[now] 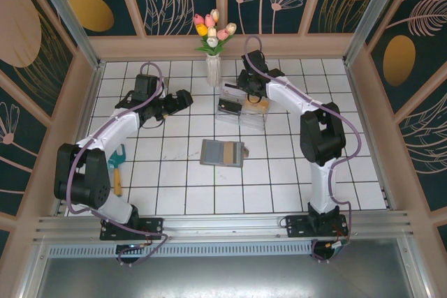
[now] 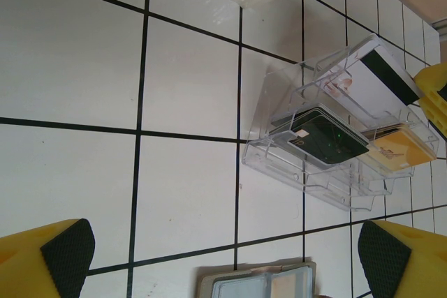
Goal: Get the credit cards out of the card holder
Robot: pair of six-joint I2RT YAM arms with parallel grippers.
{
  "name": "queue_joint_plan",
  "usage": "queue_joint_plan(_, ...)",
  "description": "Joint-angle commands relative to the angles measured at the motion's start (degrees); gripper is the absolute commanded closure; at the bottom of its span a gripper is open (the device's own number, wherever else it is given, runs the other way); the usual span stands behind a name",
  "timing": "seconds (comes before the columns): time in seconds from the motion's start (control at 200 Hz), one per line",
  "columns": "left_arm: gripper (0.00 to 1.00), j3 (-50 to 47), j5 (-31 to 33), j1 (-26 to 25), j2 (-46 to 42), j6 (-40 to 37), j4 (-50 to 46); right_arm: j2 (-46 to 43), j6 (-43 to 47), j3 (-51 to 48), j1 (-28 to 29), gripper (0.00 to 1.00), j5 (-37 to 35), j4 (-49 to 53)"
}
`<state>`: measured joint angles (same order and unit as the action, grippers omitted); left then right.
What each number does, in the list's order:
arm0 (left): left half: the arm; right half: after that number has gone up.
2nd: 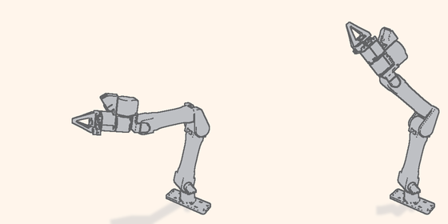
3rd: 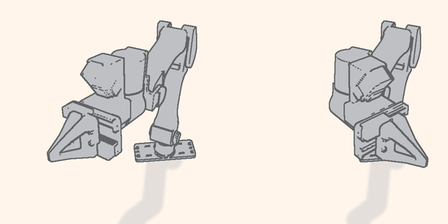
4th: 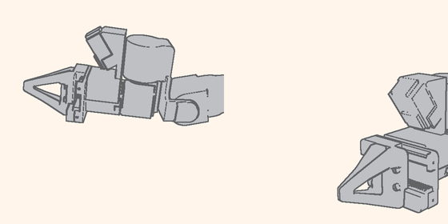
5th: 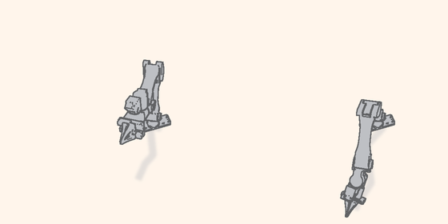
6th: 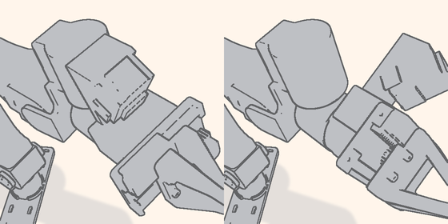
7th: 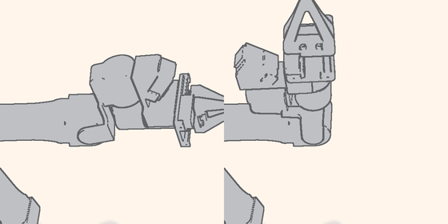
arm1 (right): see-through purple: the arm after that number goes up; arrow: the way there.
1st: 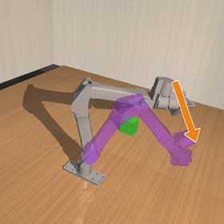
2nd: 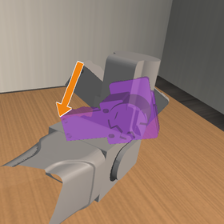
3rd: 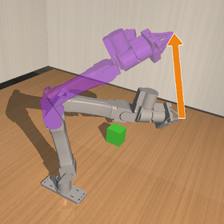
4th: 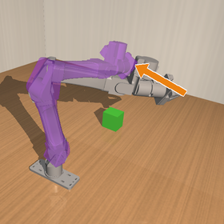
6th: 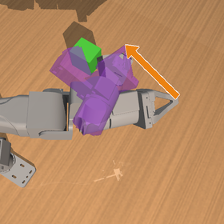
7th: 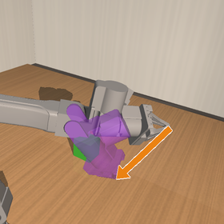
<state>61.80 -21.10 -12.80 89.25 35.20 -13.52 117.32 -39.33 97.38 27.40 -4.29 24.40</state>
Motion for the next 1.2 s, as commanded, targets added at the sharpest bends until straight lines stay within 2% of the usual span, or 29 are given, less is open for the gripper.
queue_joint_plan(0.0,0.02,-1.0,-1.5,0.2,-0.5,0.7,0.9,0.4,-1.7,-1.6,0.8,0.74,2.1,1.3)
queue_joint_plan(0.28,0.01,-1.3,-2.3,0.2,-0.6,1.0,1.2,-1.1,-2.5,-2.8,0.1,0.75,2.5,0.6)
queue_joint_plan(0.49,0.02,-2.2,-3.4,0.2,-0.9,2.0,2.1,-7.1,-1.4,-3.6,-0.3,0.64,-0.8,0.9)
queue_joint_plan(0.726,0.01,-4.3,-5.6,0.1,-2.1,3.7,3.5,-17.2,-1.2,-14.2,1.0,0.61,0.5,-2.0)
queue_joint_plan(0.851,0.01,-7.3,-6.9,-0.1,-3.5,4.9,4.8,-23.0,-2.6,-21.0,3.6,0.59,0.8,-1.9)
queue_joint_plan(1.036,0.02,-11.0,-7.8,-1.5,-5.2,5.2,5.2,-29.3,-9.9,-30.3,12.5,0.59,1.0,-1.1)
queue_joint_plan(1.196,0.09,-12.8,-8.2,-4.6,-5.0,5.5,5.3,-30.0,-16.1,-36.2,19.3,0.60,3.2,-1.6)
